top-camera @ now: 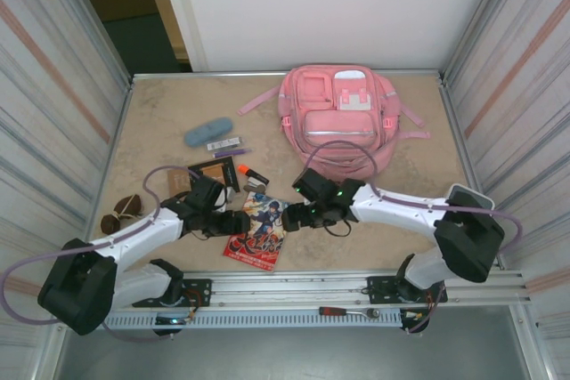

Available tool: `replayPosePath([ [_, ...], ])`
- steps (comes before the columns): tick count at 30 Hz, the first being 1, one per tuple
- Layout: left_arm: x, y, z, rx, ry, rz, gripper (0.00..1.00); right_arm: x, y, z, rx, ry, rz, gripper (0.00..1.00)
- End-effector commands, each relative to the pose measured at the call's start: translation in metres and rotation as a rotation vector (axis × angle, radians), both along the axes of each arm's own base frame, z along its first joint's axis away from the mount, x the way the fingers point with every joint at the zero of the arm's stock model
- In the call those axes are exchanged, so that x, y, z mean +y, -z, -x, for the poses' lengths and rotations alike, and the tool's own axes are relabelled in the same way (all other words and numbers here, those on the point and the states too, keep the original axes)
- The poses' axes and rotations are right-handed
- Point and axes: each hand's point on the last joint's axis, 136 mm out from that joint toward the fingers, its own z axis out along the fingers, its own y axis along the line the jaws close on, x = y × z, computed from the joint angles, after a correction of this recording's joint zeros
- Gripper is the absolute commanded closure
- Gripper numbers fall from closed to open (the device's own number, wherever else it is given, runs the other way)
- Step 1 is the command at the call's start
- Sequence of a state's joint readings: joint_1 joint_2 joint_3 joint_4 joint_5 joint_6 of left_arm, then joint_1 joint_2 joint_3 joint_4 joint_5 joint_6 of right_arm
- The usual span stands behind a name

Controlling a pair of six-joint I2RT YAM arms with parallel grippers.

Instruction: Pack the student bag

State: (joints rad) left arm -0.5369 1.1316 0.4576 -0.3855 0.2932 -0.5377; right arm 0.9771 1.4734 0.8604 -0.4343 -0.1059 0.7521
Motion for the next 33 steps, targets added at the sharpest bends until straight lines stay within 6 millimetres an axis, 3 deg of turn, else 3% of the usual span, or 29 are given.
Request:
replayPosePath([
  [1, 0.0, 0.01, 0.011, 0.025, 0.007, -0.004, 0.27, 0.03, 0.01, 0.002, 0.053, 0.111, -0.044, 0.19],
  [6, -0.023, 0.011, 0.024, 0.058, 0.074, 0.114, 0.38, 0.045, 0.036, 0.004, 0.08, 0.141, -0.059, 0.29],
  [14, -0.062, -0.014, 0.036, 0.047, 0.178, 0.27, 0.52, 0.046, 0.023, -0.009, -0.03, 0.195, -0.104, 0.64],
  [16, -0.068, -0.018, 0.035, 0.044, 0.189, 0.294, 0.53, 0.041, 0.02, -0.013, -0.059, 0.212, -0.101, 0.74],
  [20, -0.07, -0.023, 0.028, 0.024, 0.204, 0.28, 0.53, 0.01, 0.01, -0.018, -0.145, 0.257, -0.037, 1.0],
  [22, -0.075, -0.03, 0.023, 0.005, 0.213, 0.288, 0.48, -0.002, 0.001, -0.019, -0.174, 0.252, -0.036, 1.0],
  [28, -0.079, -0.055, 0.001, -0.072, 0.191, 0.322, 0.34, -0.012, -0.047, -0.018, -0.222, 0.137, -0.178, 1.0],
  [33, -0.086, -0.102, -0.023, -0.159, 0.154, 0.506, 0.23, -0.016, -0.124, -0.032, -0.307, 0.106, -0.423, 1.0],
])
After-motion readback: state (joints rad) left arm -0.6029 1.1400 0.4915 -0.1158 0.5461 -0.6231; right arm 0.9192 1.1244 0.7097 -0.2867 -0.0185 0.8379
